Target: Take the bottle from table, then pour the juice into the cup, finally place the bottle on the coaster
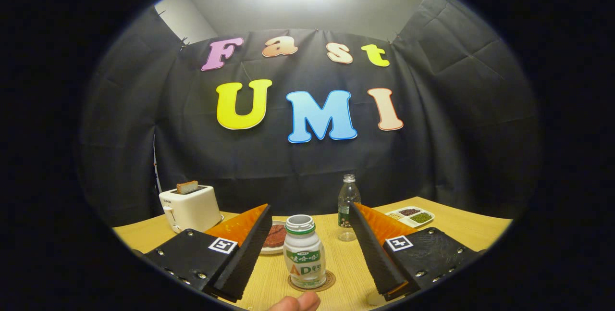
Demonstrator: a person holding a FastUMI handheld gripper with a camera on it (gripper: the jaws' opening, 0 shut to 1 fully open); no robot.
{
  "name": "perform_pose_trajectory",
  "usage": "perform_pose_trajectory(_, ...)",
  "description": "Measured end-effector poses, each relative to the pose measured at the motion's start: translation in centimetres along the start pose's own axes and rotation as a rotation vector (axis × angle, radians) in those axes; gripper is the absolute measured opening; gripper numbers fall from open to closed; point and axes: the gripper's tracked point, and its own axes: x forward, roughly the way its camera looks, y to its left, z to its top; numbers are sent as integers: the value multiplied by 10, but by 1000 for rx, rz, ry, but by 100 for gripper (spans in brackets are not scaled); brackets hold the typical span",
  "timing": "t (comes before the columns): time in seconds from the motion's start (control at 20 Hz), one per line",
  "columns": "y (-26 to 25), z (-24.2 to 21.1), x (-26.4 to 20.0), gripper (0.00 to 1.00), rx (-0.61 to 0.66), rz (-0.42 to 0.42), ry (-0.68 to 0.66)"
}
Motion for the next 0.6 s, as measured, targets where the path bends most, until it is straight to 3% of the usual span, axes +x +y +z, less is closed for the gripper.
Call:
perform_pose_trajectory(0.5, -43, -13, -64, 97, -38, -5, -35)
perform_pose_trajectory(0.6, -69, -13, -68, 96, -56, -44, -30)
